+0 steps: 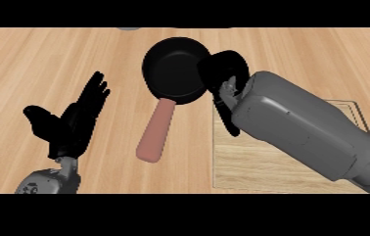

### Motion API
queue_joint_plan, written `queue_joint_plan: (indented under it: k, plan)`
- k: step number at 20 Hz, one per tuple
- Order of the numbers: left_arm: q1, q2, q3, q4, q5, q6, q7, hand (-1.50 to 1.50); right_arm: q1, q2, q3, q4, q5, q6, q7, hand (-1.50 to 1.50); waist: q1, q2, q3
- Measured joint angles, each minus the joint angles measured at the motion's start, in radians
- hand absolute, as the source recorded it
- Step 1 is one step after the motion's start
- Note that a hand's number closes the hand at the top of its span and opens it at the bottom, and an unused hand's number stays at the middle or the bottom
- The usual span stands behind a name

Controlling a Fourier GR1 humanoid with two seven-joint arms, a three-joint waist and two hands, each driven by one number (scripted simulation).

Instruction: Pick the squash from the tray and place it in the pot

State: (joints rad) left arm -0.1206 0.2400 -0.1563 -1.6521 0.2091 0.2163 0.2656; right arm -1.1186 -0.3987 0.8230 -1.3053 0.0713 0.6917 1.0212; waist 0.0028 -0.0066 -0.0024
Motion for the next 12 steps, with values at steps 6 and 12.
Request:
queue_joint_plan:
  k: [6,12]
  plan:
    - [-0.017,-0.007,0.001,-0.004,-0.014,0.01,0.016,0.0,0.012,-0.004,0.04,0.06,0.01,0.039,0.004,-1.5,-0.006,0.001,0.001]
    - [-0.007,-0.012,0.003,-0.016,-0.02,0.007,0.021,0.0,0.054,-0.005,0.066,0.047,0.055,0.042,0.029,-1.5,-0.01,0.0,0.001]
